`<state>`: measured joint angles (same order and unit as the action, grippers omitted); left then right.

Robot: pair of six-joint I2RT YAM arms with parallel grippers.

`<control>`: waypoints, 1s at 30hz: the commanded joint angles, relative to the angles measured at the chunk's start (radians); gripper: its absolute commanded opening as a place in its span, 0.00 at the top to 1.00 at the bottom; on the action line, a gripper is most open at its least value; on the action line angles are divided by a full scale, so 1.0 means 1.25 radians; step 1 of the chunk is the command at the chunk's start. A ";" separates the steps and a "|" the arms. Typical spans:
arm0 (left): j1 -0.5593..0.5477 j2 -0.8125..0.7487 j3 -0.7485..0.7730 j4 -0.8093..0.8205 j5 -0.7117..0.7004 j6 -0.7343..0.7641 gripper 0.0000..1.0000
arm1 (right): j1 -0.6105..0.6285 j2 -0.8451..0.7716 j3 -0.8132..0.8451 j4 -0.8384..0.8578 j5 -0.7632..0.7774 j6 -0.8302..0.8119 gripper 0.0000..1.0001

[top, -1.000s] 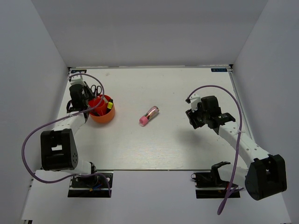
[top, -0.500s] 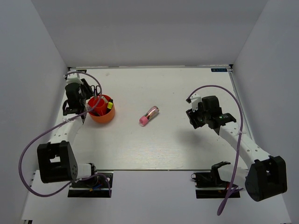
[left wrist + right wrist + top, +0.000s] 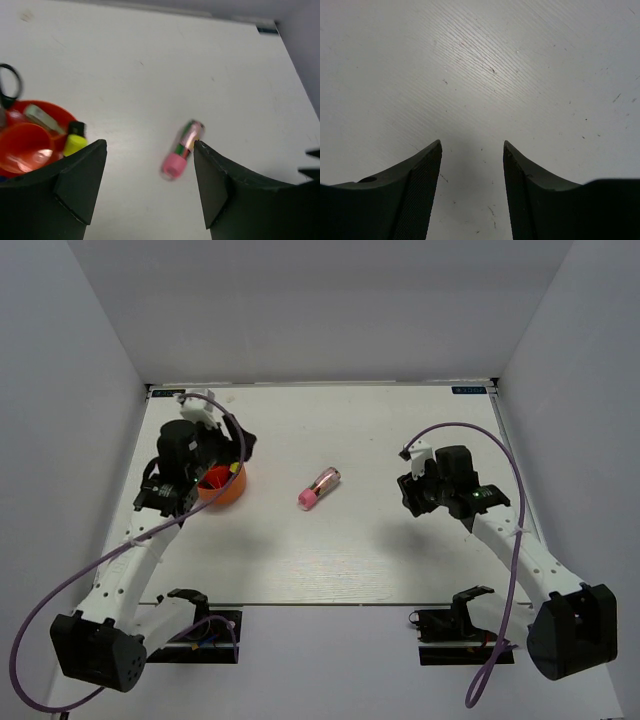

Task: Sort the stationery into containers
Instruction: Place the scissors in the storage box, then pick up the stationery from the center of the board.

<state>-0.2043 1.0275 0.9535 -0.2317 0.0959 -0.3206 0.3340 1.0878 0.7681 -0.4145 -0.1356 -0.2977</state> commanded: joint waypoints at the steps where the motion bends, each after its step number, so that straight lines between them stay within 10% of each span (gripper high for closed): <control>1: -0.092 -0.022 0.007 -0.155 0.068 0.000 0.19 | -0.005 -0.023 0.005 0.005 -0.035 0.017 0.44; 8: -0.267 0.015 0.005 -0.297 0.057 0.080 0.28 | -0.008 -0.026 0.003 0.006 -0.061 0.033 0.44; 12: -0.349 0.054 -0.012 -0.291 0.022 0.119 0.65 | -0.011 -0.028 -0.001 0.010 -0.066 0.036 0.47; 15: -0.373 0.104 0.014 -0.266 -0.007 0.150 0.74 | -0.014 -0.031 0.002 0.011 -0.063 0.041 0.47; 17: -0.375 0.168 0.065 -0.266 -0.002 0.189 0.64 | -0.013 -0.034 0.000 0.012 -0.060 0.041 0.47; 20: -0.381 0.264 0.112 -0.297 0.003 0.226 0.18 | -0.018 -0.035 -0.001 0.014 -0.058 0.041 0.47; 30: -0.388 0.504 0.287 -0.239 -0.023 0.321 0.10 | -0.023 -0.055 -0.002 0.015 -0.055 0.039 0.47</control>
<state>-0.6823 1.6165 1.2350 -0.5655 0.0875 0.0120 0.3134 1.0443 0.7685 -0.4149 -0.1940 -0.2607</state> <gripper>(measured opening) 0.893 0.529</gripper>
